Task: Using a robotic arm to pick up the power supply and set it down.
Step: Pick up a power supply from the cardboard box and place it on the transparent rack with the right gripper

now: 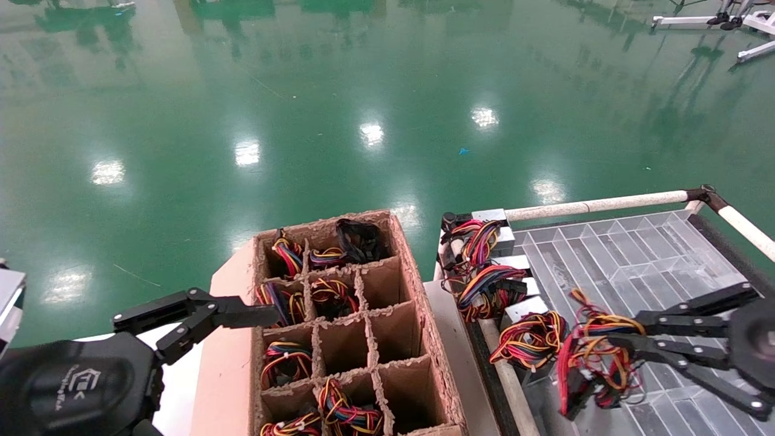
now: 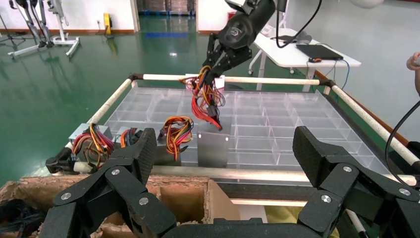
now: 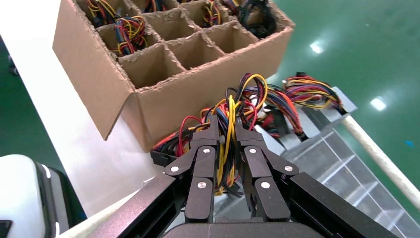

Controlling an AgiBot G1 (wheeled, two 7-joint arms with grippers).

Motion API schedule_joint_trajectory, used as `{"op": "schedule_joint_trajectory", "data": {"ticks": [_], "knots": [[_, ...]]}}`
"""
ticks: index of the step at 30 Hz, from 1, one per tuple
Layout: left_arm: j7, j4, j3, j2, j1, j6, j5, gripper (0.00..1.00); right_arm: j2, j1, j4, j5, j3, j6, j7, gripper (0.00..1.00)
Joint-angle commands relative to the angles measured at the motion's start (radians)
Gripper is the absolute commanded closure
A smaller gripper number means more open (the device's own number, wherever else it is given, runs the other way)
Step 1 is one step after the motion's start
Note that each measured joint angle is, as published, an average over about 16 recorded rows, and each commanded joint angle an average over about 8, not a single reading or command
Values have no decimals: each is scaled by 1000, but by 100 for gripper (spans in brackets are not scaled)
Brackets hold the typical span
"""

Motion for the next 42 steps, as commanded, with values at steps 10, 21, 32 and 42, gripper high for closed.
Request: {"op": "schedule_joint_trajectory", "data": {"ticks": [10, 21, 32, 42], "knots": [[0, 0, 0, 0, 0, 0, 0, 0, -51, 40, -48, -54, -41, -14, -5, 100], [0, 0, 1, 0, 0, 0, 0, 0, -55, 45, -109, -72, -66, -19, -21, 100], [0, 0, 1, 0, 0, 0, -1, 0, -62, 46, -153, -91, -89, -9, -43, 32], [0, 0, 1, 0, 0, -1, -1, 0, -65, 47, -165, -98, -93, 2, -48, 0]]}}
